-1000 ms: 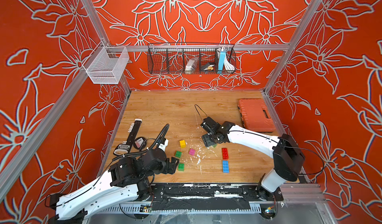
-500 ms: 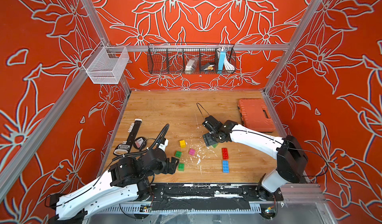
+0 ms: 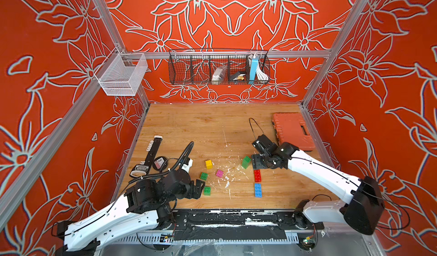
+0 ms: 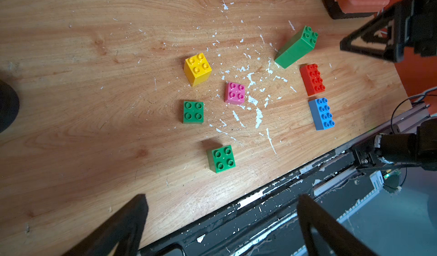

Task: Assemble the letter r with lego
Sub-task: Assemble the lego brick with the lego brick, then pick up the lego brick from the center of the board.

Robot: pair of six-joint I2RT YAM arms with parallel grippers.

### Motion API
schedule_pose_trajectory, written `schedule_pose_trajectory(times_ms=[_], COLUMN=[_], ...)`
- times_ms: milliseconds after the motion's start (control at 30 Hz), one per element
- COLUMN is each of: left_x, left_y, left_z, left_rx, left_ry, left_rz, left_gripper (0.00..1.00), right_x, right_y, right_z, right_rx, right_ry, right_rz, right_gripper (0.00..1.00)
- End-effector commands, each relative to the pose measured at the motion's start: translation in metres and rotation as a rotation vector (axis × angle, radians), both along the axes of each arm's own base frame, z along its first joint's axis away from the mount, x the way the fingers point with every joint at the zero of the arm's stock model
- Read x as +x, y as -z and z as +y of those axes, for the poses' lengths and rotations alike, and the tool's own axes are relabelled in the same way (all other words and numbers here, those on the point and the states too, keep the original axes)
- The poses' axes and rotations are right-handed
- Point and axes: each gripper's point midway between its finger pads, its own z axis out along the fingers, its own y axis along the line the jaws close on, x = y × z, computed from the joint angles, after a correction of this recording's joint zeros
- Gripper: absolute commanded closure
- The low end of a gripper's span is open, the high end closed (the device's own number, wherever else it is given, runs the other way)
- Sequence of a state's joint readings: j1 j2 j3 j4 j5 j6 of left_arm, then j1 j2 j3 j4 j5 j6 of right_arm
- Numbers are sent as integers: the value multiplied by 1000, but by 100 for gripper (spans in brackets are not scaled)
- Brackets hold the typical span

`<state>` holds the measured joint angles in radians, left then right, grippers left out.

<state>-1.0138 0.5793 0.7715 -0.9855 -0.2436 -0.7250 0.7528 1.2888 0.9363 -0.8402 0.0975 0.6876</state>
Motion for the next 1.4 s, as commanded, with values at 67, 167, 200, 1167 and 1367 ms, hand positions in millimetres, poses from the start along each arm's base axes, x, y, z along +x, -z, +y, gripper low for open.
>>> schedule_pose_trajectory(times_ms=[67,167,200,1167,1367], left_x=[1,1,2,0,-3], left_y=[-7,-9,-10,-6,-8], left_z=[0,1,1,0,2], left_rx=[5,22,27,24,23], left_ry=[10,13,14,10,6], left_rz=[-17,-19,-20,0,17], left_gripper=[1,1,1,1,1], right_x=[-38,-39,-38,-14,-34], right_y=[46,59,61,80,61], right_z=[-2,-1,0,-5,-23], right_rx=[49,37,31,-54,-56], right_ry=[37,19,13,17,17], right_rz=[176,195,202,209,207], right_gripper=[27,28,28,85,100])
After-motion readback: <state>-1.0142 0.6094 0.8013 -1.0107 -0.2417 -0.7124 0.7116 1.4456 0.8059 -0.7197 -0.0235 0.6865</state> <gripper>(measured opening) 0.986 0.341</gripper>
